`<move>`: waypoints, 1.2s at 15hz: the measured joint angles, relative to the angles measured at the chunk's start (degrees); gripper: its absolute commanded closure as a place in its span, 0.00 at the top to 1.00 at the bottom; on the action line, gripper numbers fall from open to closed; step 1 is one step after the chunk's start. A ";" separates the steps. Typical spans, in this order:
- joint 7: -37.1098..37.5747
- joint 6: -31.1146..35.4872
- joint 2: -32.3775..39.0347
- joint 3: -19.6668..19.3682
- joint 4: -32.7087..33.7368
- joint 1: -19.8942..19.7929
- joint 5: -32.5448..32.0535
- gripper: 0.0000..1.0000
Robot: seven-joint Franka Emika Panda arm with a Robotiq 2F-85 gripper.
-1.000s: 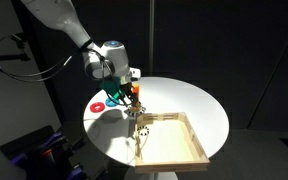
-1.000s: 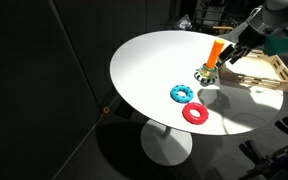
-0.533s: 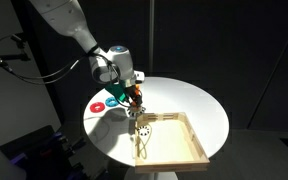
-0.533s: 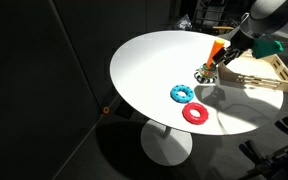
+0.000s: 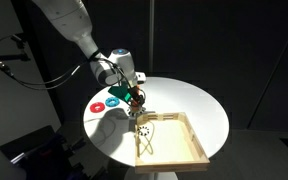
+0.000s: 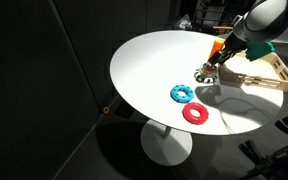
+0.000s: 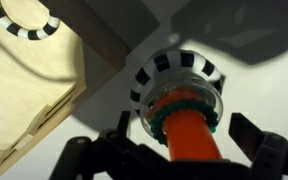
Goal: Put the green ring in the box.
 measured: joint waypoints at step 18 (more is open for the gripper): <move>3.01 5.79 2.41 3.33 0.82 -3.27 -8.55 0.38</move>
